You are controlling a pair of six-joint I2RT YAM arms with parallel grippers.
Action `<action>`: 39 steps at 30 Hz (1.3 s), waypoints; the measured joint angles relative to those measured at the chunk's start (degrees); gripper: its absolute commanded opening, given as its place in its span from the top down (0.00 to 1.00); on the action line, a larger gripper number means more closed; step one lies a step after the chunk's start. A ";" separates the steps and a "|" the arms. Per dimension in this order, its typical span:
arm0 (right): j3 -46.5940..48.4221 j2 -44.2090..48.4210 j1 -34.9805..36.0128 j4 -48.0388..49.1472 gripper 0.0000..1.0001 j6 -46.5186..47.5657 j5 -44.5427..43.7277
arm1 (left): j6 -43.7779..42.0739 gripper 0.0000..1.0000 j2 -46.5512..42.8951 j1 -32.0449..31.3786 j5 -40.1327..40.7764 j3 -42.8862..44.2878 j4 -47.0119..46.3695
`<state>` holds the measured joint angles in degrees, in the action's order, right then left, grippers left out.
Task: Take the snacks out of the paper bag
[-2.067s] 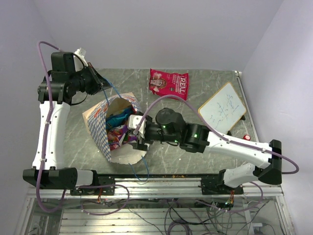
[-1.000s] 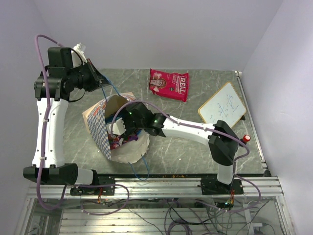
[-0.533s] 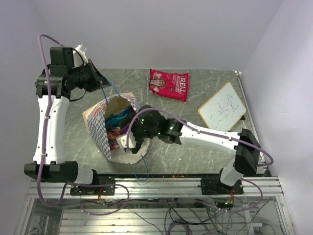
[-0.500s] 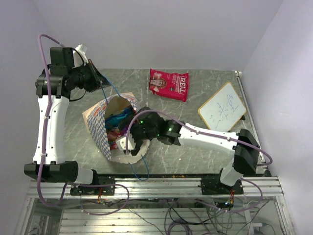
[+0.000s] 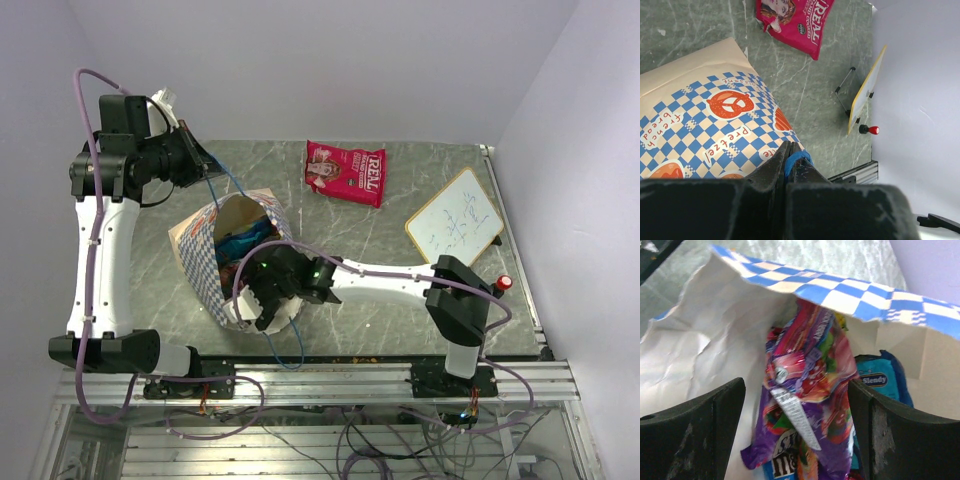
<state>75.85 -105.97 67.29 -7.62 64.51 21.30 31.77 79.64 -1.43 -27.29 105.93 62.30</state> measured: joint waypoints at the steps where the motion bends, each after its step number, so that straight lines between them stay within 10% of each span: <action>1: -0.04 -0.42 0.15 1.03 0.19 -0.11 -0.22 | 0.00 0.93 -0.04 0.00 0.02 0.00 0.04; 18: -3.37 -2.29 1.66 17.55 0.99 -4.61 -7.32 | 0.20 0.93 -1.29 0.00 0.02 -1.60 -0.50; 39: -1.70 26.08 1.29 -4.28 1.00 -35.85 -8.13 | 0.17 0.93 0.85 1.40 -0.42 0.42 -1.62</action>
<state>74.15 -79.90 68.58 -11.90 28.67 13.17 31.94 80.49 -0.03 -27.70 106.34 60.69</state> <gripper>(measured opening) 0.027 0.078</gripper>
